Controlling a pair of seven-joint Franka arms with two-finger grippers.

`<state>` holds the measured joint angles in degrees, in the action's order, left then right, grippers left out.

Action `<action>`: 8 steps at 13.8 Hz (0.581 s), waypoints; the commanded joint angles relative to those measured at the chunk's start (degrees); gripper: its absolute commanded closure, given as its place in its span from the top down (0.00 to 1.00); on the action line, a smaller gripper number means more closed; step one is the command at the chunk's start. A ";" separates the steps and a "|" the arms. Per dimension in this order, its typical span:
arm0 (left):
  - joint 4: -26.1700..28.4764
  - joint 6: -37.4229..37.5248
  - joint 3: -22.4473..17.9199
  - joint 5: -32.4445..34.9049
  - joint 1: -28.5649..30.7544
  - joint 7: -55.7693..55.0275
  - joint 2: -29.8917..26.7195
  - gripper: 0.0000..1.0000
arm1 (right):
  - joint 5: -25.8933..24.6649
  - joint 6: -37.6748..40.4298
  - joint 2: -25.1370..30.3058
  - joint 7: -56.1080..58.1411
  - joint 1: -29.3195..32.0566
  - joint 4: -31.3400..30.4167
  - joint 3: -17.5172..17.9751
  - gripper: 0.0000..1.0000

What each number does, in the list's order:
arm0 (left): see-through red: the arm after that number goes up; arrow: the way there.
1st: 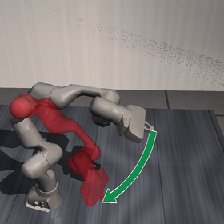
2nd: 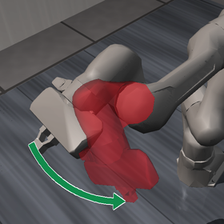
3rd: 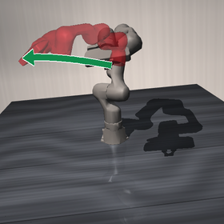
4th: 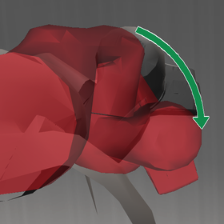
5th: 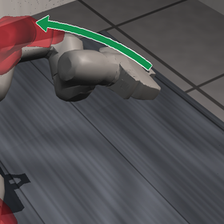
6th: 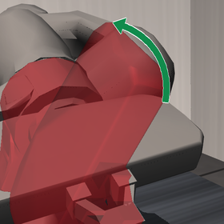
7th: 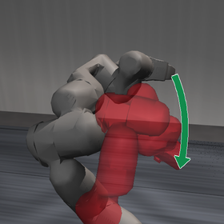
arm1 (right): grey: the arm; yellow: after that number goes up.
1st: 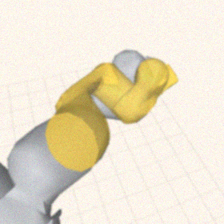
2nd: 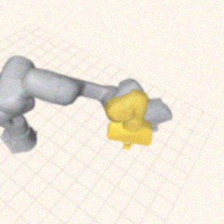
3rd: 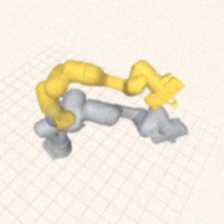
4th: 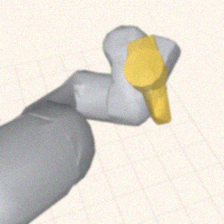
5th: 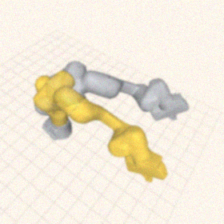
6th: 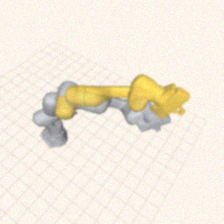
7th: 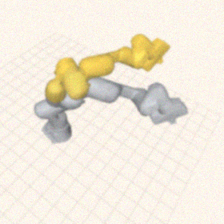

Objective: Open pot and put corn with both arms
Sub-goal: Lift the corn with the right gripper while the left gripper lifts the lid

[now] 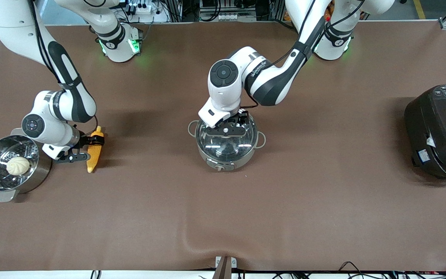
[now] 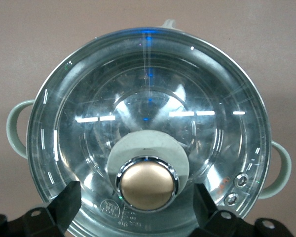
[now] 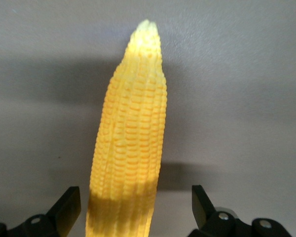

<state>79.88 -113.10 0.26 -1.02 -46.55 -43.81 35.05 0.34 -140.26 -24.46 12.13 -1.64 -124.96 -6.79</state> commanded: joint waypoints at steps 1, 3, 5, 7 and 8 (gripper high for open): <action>-1.48 0.16 -0.70 1.37 -0.91 0.66 1.33 1.00 | 3.52 -0.19 -1.82 1.05 0.15 1.64 0.29 0.90; -1.48 0.25 -0.61 1.28 -0.91 0.13 1.42 0.86 | 3.79 -0.19 -2.08 0.96 0.15 1.73 0.37 0.72; -1.56 0.25 -0.70 1.19 -0.74 0.39 1.34 0.00 | 5.89 1.29 -1.82 0.87 -0.12 2.17 0.46 0.38; -1.57 0.34 -0.87 1.28 -0.83 0.39 1.34 0.00 | 5.99 8.38 -0.68 0.96 -0.12 5.66 0.46 0.24; -1.57 0.34 -0.96 1.37 -0.83 0.39 1.34 0.00 | 6.08 14.16 0.11 0.70 -0.12 8.65 0.46 0.15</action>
<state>79.45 -113.38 0.30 -1.00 -46.89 -43.81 35.72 5.02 -134.39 -25.89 12.14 -1.70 -121.16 -6.43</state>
